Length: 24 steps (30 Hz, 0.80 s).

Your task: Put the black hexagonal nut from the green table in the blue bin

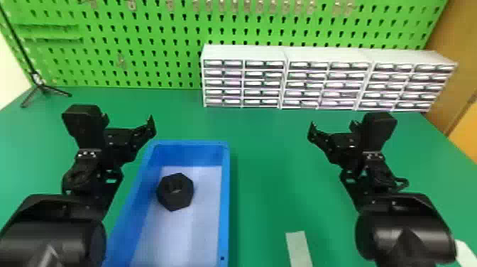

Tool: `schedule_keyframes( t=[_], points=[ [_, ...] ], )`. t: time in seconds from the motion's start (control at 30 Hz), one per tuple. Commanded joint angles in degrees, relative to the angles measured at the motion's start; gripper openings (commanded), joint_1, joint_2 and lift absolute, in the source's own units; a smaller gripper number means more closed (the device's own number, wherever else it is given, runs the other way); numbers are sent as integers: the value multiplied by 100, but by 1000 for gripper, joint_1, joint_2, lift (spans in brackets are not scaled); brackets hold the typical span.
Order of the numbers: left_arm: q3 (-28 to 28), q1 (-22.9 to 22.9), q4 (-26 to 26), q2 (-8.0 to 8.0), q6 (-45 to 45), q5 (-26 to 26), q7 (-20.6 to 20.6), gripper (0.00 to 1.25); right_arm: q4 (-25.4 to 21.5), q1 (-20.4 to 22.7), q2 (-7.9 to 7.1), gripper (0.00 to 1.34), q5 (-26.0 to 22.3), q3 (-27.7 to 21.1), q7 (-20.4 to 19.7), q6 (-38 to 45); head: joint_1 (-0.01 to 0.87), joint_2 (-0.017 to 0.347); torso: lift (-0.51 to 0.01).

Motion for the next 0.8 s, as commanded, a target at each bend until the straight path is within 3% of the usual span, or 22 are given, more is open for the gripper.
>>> schedule_keyframes(
  t=[0.0,0.77],
  points=[
    [-9,0,0,0,0,7,14,1086,6,0,0,1220,1,-2,0,0,683,28,-96],
    [0,-27,0,0,0,-2,14,1088,67,-26,-26,1220,-35,42,0,0,683,28,-96]
  ],
)
